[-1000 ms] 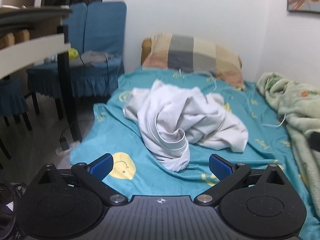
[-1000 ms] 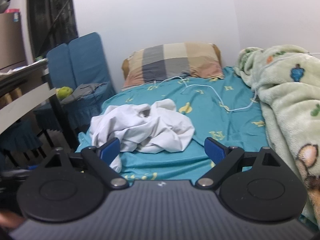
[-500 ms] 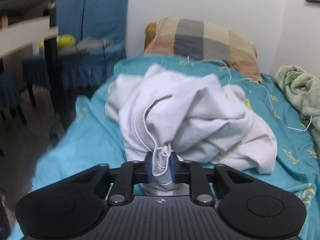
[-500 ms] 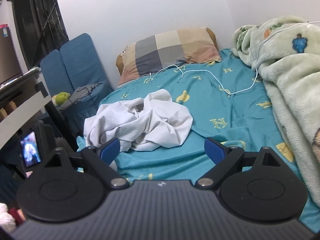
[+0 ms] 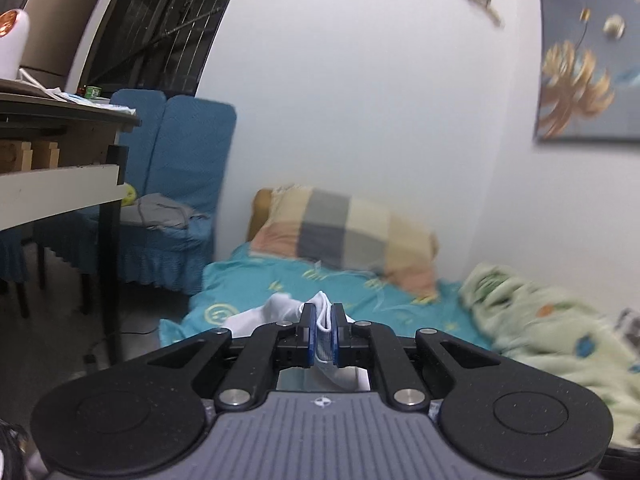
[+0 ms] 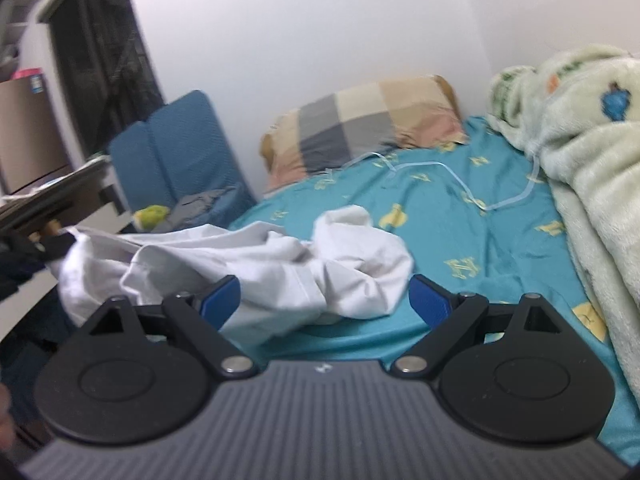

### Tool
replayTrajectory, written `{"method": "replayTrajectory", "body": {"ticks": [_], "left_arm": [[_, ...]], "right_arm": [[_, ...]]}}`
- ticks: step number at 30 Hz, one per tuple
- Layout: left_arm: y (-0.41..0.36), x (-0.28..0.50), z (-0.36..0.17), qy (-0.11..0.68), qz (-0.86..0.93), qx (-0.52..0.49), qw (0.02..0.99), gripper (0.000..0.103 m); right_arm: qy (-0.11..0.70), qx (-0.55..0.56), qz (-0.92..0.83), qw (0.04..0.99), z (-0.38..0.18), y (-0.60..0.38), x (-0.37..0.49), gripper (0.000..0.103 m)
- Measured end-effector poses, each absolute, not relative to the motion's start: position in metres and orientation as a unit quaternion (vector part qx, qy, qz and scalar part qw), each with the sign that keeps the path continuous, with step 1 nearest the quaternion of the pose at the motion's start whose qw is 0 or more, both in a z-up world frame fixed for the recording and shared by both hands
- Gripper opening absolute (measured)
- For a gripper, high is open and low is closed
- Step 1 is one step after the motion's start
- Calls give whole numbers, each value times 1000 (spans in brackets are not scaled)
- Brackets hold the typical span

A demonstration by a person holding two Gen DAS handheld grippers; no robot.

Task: Fold clothes
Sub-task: 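Grasp the white T-shirt with the left gripper while the right gripper grasps another edge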

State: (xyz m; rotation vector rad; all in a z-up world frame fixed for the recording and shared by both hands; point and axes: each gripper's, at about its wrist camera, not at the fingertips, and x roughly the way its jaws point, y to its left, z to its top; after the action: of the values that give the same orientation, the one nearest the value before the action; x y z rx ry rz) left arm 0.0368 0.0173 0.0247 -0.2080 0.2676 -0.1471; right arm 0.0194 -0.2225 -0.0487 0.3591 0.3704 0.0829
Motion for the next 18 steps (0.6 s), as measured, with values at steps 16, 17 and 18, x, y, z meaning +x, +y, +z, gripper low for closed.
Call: {"method": "replayTrajectory", "body": {"ticks": [16, 17, 18], "left_arm": [[74, 4, 3, 164, -51, -151, 973, 8], [75, 6, 3, 166, -49, -155, 973, 8], [77, 8, 3, 169, -46, -156, 972, 8]], "right_arm": [[280, 115, 181, 936, -91, -139, 99, 80], [290, 124, 189, 930, -97, -138, 106, 73], [304, 127, 196, 924, -103, -138, 112, 73]]}}
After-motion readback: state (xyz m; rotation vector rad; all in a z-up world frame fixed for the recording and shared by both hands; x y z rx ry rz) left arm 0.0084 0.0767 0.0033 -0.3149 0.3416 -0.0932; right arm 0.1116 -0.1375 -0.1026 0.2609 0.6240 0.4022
